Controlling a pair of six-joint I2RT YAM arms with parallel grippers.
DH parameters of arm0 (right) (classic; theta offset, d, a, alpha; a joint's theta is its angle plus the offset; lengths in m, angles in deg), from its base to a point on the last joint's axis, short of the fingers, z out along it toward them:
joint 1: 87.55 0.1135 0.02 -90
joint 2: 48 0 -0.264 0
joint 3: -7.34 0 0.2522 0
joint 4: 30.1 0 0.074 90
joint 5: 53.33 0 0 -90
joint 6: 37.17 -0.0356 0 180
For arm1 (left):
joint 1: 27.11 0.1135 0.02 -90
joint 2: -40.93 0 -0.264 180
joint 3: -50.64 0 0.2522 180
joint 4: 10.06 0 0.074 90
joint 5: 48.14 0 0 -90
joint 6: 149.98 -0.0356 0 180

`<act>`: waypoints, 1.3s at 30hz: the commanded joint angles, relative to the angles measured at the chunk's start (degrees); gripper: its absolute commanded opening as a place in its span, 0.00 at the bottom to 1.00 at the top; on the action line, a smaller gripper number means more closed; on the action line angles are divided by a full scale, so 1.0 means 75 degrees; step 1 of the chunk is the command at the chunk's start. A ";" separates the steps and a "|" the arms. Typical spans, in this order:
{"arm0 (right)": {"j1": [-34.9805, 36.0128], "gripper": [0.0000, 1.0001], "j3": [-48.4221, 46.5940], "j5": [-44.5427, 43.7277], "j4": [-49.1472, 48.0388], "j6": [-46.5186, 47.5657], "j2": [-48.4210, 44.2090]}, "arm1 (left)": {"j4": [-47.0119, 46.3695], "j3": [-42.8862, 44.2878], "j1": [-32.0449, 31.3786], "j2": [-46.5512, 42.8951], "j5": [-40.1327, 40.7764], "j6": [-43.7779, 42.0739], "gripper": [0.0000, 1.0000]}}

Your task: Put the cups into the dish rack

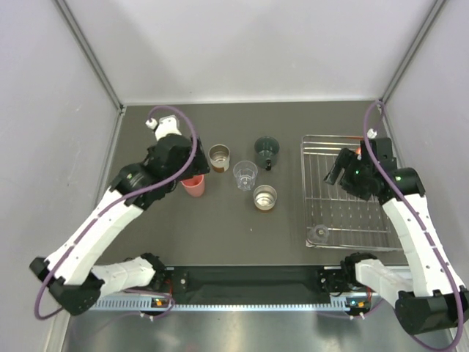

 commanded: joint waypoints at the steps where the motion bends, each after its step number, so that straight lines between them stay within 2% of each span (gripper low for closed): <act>1: 0.0122 0.77 0.0155 0.1624 0.0407 0.0446 -0.0161 | 0.0722 0.0672 0.0202 0.0635 -0.0249 0.1089 0.92; 4: 0.0111 0.77 0.0109 0.2094 0.0349 0.0447 -0.0103 | 0.1679 0.1281 0.0680 0.1570 -0.0648 0.1300 0.89; 7: 0.0110 0.77 -0.0043 0.2212 0.0313 0.0470 -0.0032 | 0.2058 0.1657 0.1267 0.2230 -0.0836 0.1382 0.89; 12: 0.0122 0.77 -0.0126 0.2200 0.0360 0.0470 -0.0020 | 0.1731 0.1552 0.2052 0.2687 -0.1586 0.1616 0.84; 14: 0.0122 0.77 -0.0079 0.2212 0.0372 0.0435 -0.0043 | 0.1637 0.1505 0.2124 0.2863 -0.1645 0.1908 0.80; 15: 0.0122 0.77 -0.0079 0.2223 0.0383 0.0400 -0.0055 | 0.1660 0.1540 0.2217 0.3119 -0.1796 0.2002 0.74; 22: 0.0122 0.77 -0.0032 0.2153 0.0500 0.0365 -0.0172 | 0.1438 0.1716 0.2265 0.3953 -0.2150 0.2214 0.66; 25: 0.0122 0.77 0.0003 0.2048 0.0618 0.0411 -0.0266 | 0.1485 0.1739 0.2265 0.4234 -0.1951 0.2506 0.66; 29: 0.0122 0.77 0.0073 0.2012 0.0770 0.0412 -0.0395 | 0.1683 0.1996 0.2253 0.4795 -0.1705 0.2788 0.59; 36: 0.0122 0.77 0.0144 0.1966 0.0899 0.0341 -0.0547 | 0.1918 0.2337 0.2265 0.5500 -0.1540 0.2706 0.56; 38: 0.0122 0.77 0.0155 0.1942 0.0934 0.0341 -0.0559 | 0.1988 0.2337 0.2265 0.5605 -0.1459 0.2706 0.53; 39: 0.0122 0.77 0.0155 0.1942 0.0946 0.0341 -0.0536 | 0.2012 0.2337 0.2265 0.5629 -0.1458 0.2718 0.49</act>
